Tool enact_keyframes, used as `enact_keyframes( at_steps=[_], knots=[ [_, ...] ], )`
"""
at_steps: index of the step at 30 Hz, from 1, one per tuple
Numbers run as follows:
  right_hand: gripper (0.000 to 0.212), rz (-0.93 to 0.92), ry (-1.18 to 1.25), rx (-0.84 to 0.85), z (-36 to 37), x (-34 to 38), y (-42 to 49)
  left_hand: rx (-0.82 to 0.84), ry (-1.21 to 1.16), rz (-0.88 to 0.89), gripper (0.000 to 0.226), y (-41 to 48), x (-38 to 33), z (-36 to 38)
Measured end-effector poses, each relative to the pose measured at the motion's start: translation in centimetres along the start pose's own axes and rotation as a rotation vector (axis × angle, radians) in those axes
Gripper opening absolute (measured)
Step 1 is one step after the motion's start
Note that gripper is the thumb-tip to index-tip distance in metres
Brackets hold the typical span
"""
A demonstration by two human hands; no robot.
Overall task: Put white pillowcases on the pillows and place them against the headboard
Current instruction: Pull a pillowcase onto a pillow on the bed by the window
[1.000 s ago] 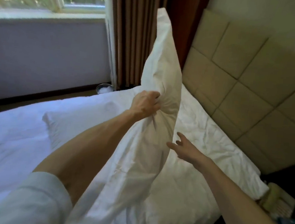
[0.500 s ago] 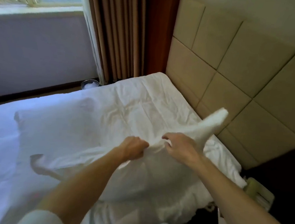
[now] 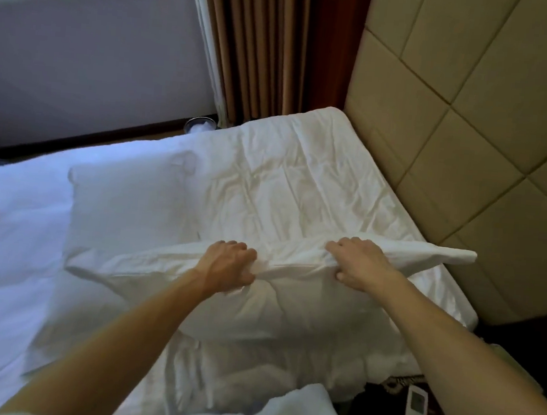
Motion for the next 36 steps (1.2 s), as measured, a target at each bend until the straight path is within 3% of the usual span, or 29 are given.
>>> enact_keyframes(
  at_steps=[5, 10, 12, 18, 25, 29, 36],
  knots=[
    [0.044, 0.003, 0.104, 0.011, -0.9, 0.5, 1.8, 0.024, 0.057, -0.137, 0.038, -1.6, 3.4, -1.9],
    [0.025, 0.003, 0.01, -0.026, -2.5, 1.1, 2.8, -0.023, 0.11, -0.251, 0.006, -4.0, 5.7, -3.3],
    [0.013, 0.013, -0.03, -0.087, -3.3, 1.2, 3.3, -0.071, 0.149, -0.254, 0.004, -4.8, 6.4, -3.6],
    [0.026, 0.057, -0.164, -0.304, -5.1, 0.3, 3.1, -0.148, 0.226, -0.2, 0.017, -4.2, 7.1, -7.3],
    [0.029, 0.07, -0.23, -0.407, -4.9, -1.5, 0.9, -0.252, 0.289, -0.124, 0.02, -2.2, 6.5, -9.4],
    [0.023, 0.046, -0.216, -0.34, -5.5, -2.8, 0.6, -0.246, 0.294, -0.008, 0.018, -1.3, 6.6, -10.2],
    [0.018, 0.083, -0.083, -0.178, -3.7, -0.8, 1.0, -0.072, 0.291, -0.01, 0.014, -4.5, 9.4, -5.0]
  ],
)
Point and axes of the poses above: each hand's wrist, its own y-axis towards the middle knuckle, its own z-axis out of the palm, x = y × z, the point moved 1 cm from there along y, towards the middle knuckle, and after that the axes turned 12 degrees about -y, right-handed, at the moved point
